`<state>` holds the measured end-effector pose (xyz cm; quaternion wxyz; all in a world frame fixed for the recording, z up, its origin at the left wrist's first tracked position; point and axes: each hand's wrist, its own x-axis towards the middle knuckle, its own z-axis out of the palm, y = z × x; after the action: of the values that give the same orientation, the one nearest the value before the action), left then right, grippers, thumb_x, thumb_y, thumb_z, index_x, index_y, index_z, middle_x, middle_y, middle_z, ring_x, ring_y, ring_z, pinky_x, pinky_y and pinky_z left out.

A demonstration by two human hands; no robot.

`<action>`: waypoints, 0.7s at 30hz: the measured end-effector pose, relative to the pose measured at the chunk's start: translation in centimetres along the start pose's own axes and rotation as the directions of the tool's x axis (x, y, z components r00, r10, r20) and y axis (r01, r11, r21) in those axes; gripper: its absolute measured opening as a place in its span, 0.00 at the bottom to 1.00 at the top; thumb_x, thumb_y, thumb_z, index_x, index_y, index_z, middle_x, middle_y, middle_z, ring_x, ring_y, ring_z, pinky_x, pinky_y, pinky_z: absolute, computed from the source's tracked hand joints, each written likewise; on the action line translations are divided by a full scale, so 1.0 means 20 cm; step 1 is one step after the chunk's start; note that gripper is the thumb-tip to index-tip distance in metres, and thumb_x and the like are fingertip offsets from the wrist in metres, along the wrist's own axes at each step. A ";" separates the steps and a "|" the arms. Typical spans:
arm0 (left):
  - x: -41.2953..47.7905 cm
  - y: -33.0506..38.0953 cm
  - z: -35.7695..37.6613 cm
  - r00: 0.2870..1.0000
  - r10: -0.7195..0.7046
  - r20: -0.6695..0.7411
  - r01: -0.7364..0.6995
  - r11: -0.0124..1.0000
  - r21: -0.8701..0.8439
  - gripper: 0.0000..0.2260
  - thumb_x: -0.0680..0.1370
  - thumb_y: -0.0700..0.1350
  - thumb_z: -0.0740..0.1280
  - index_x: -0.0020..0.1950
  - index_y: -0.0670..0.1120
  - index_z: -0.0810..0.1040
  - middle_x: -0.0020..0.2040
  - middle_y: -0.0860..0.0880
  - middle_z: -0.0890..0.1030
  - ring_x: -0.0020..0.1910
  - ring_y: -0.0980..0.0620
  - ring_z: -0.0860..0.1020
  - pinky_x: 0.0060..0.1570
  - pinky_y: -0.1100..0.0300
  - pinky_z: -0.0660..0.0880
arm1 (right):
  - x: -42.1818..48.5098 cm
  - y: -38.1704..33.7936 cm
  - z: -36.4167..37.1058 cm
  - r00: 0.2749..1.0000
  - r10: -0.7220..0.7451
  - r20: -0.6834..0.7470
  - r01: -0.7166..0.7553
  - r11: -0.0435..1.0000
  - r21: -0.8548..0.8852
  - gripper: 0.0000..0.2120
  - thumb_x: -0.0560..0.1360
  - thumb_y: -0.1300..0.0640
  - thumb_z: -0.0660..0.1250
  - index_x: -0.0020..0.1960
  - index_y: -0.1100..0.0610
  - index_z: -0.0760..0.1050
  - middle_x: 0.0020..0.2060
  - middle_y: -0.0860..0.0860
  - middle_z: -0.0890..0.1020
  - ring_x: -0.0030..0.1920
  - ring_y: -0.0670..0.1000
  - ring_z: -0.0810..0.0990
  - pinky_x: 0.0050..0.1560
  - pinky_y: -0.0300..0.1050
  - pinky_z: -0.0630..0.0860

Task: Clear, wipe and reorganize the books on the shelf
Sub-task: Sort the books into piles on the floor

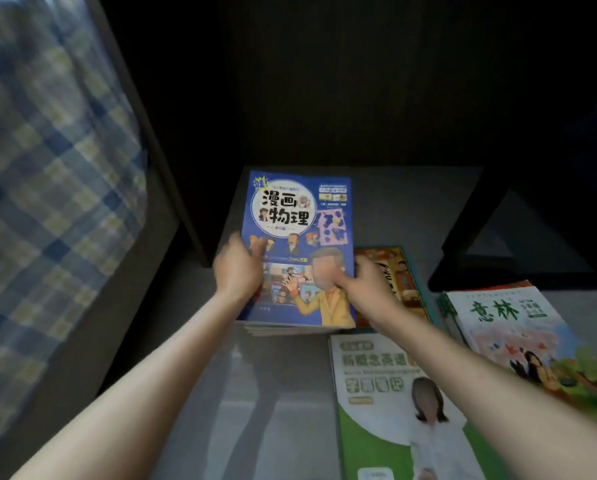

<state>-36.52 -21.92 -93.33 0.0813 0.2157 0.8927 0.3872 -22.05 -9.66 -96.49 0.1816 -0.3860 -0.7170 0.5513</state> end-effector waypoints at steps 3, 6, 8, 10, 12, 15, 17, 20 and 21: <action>0.17 -0.11 0.06 0.992 -0.069 0.110 0.058 0.993 0.107 0.19 0.81 0.51 0.61 0.65 0.39 0.69 0.65 0.37 0.70 0.66 0.38 0.68 0.61 0.51 0.66 | 0.21 -0.01 0.13 0.999 0.048 -0.016 -0.050 0.977 -0.206 0.11 0.74 0.48 0.70 0.52 0.54 0.79 0.47 0.51 0.83 0.46 0.53 0.81 0.44 0.47 0.78; 0.21 -0.20 0.15 0.964 0.014 0.265 -0.079 0.969 0.236 0.24 0.80 0.51 0.62 0.74 0.44 0.62 0.71 0.41 0.60 0.71 0.42 0.60 0.70 0.51 0.59 | 0.34 0.03 0.15 0.990 0.139 -0.003 -0.119 0.840 -0.529 0.14 0.77 0.46 0.63 0.53 0.55 0.78 0.47 0.54 0.83 0.45 0.55 0.81 0.39 0.44 0.76; 0.21 -0.24 0.21 0.946 0.088 0.312 -0.162 0.962 0.219 0.25 0.82 0.50 0.59 0.77 0.45 0.58 0.75 0.43 0.53 0.73 0.43 0.57 0.71 0.52 0.58 | 0.38 0.05 0.13 0.981 0.189 0.051 -0.128 0.817 -0.562 0.12 0.76 0.47 0.63 0.53 0.53 0.77 0.46 0.54 0.83 0.42 0.55 0.81 0.37 0.45 0.79; 0.19 -0.29 0.27 0.939 0.164 0.301 -0.231 0.952 0.202 0.23 0.83 0.50 0.55 0.77 0.45 0.57 0.77 0.45 0.50 0.74 0.44 0.56 0.70 0.53 0.60 | 0.40 0.05 0.11 0.976 0.201 0.087 -0.108 0.786 -0.609 0.09 0.75 0.49 0.64 0.51 0.52 0.78 0.43 0.52 0.83 0.39 0.53 0.81 0.31 0.39 0.74; 0.19 -0.32 0.30 0.941 0.182 0.284 -0.251 0.941 0.227 0.23 0.83 0.50 0.53 0.77 0.46 0.56 0.78 0.45 0.50 0.74 0.45 0.57 0.70 0.53 0.61 | 0.43 0.02 0.10 0.970 0.229 0.083 -0.112 0.721 -0.684 0.06 0.74 0.53 0.65 0.48 0.54 0.77 0.42 0.52 0.83 0.38 0.53 0.82 0.31 0.38 0.74; 0.22 -0.28 0.29 0.912 0.037 0.408 -0.179 0.932 0.316 0.24 0.84 0.49 0.52 0.78 0.47 0.51 0.78 0.46 0.46 0.75 0.42 0.55 0.71 0.49 0.61 | 0.40 -0.15 0.12 0.969 0.240 0.055 -0.071 0.486 -0.871 0.06 0.76 0.58 0.61 0.50 0.55 0.76 0.50 0.52 0.82 0.48 0.52 0.81 0.36 0.39 0.72; 0.26 -0.19 0.22 0.838 -0.142 0.527 -0.150 0.868 0.473 0.27 0.83 0.48 0.54 0.79 0.50 0.46 0.79 0.47 0.43 0.76 0.39 0.52 0.72 0.45 0.59 | 0.28 -0.29 0.12 0.983 0.156 0.096 0.027 0.398 -0.917 0.12 0.78 0.59 0.57 0.54 0.57 0.77 0.52 0.52 0.80 0.51 0.52 0.79 0.41 0.41 0.68; 0.21 0.02 0.06 0.827 -0.255 0.501 -0.072 0.835 0.545 0.26 0.82 0.49 0.57 0.77 0.47 0.51 0.76 0.42 0.58 0.72 0.39 0.61 0.67 0.45 0.65 | 0.08 -0.47 0.06 0.982 0.156 0.106 0.024 0.453 -0.891 0.11 0.78 0.60 0.57 0.51 0.57 0.78 0.47 0.52 0.81 0.43 0.53 0.77 0.38 0.41 0.67; 0.17 0.08 -0.01 0.839 -0.251 0.484 -0.025 0.869 0.494 0.24 0.82 0.49 0.57 0.76 0.46 0.55 0.72 0.41 0.65 0.68 0.39 0.67 0.62 0.48 0.69 | 0.01 -0.54 0.03 0.982 0.161 0.102 0.012 0.482 -0.876 0.10 0.78 0.59 0.58 0.49 0.56 0.78 0.45 0.52 0.81 0.41 0.53 0.76 0.36 0.41 0.67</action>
<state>-39.01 -19.58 -91.88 0.2930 0.2731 0.9135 0.0719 -26.34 -10.90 -86.73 -0.1252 -0.4069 -0.8924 0.1493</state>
